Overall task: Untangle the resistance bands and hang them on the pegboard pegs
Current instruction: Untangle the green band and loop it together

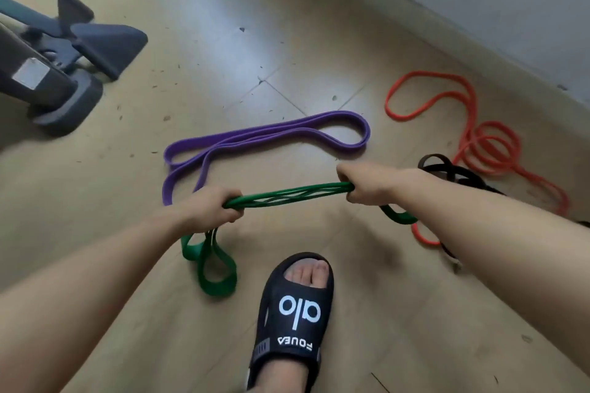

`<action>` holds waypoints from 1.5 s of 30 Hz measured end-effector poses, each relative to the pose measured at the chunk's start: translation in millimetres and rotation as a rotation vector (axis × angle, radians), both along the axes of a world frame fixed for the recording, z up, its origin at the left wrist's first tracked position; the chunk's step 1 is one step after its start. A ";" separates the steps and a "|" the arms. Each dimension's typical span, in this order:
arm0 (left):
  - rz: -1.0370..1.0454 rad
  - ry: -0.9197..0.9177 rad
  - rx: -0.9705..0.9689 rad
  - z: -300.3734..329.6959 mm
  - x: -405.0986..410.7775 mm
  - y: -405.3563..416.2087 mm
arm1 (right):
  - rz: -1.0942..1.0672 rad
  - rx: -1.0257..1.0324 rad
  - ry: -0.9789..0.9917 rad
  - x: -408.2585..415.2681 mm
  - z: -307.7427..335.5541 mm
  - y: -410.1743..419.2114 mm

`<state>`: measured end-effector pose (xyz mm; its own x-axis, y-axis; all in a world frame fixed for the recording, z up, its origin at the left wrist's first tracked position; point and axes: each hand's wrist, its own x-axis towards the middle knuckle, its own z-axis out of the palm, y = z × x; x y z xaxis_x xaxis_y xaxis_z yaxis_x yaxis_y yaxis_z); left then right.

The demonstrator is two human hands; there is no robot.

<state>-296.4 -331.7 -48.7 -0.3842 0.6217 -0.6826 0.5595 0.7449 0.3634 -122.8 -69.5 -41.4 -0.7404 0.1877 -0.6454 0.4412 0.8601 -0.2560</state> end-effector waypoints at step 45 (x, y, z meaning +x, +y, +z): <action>0.000 0.672 -0.099 -62.1 -11.7 -33.7 | 0.120 0.477 0.410 -12.1 -93.8 44.1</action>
<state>-308.1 -365.4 -110.8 -0.7450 0.5681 -0.3496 0.6398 0.7569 -0.1333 -134.9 -25.4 -135.3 -0.9431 0.2847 -0.1715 0.2821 0.9585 0.0398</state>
